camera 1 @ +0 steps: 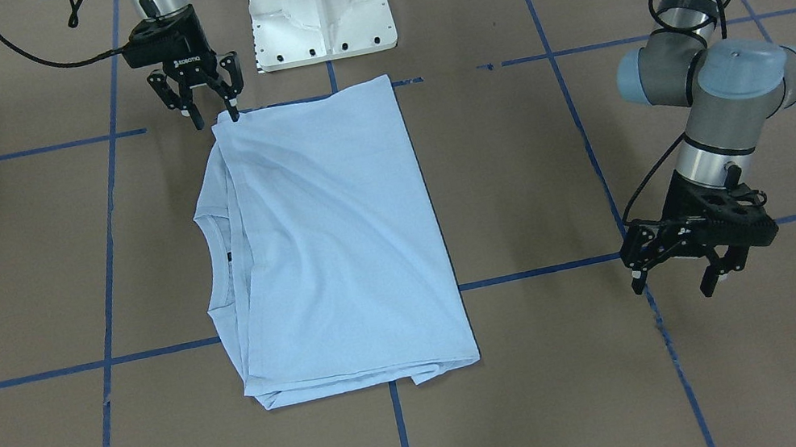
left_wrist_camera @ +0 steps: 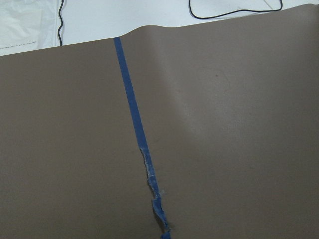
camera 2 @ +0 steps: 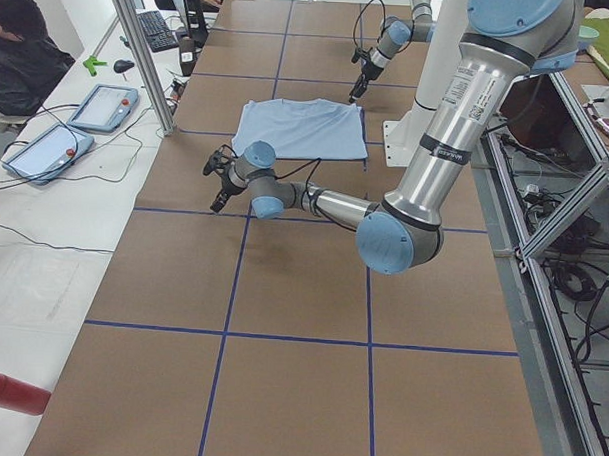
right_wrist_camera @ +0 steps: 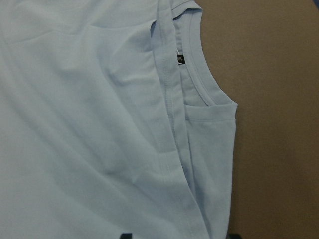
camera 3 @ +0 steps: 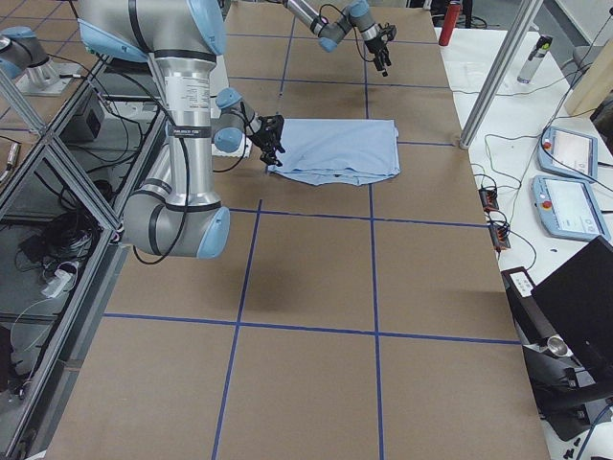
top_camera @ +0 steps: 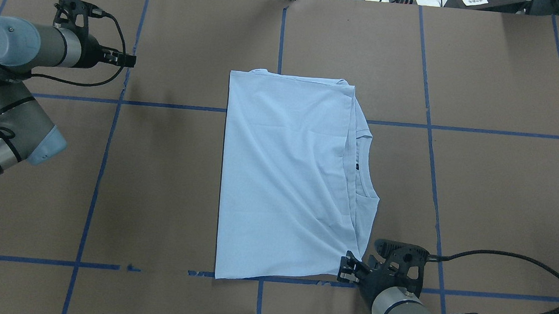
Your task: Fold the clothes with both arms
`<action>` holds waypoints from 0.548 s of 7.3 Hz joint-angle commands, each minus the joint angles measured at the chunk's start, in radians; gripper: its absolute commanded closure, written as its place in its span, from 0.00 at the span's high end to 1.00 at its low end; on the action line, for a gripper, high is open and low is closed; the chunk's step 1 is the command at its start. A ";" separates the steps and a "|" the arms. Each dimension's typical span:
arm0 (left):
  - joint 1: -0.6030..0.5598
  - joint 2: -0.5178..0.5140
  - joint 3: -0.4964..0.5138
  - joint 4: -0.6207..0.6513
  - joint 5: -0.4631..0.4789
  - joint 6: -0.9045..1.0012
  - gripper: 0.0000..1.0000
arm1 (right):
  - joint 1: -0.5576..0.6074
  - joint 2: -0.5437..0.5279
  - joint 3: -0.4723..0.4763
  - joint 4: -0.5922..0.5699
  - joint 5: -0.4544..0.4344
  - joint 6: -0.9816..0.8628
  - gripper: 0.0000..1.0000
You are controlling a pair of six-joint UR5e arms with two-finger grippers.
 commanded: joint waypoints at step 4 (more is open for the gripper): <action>0.246 0.109 -0.558 0.344 0.000 -0.489 1.00 | 0.176 -0.107 -0.006 0.380 0.114 0.024 1.00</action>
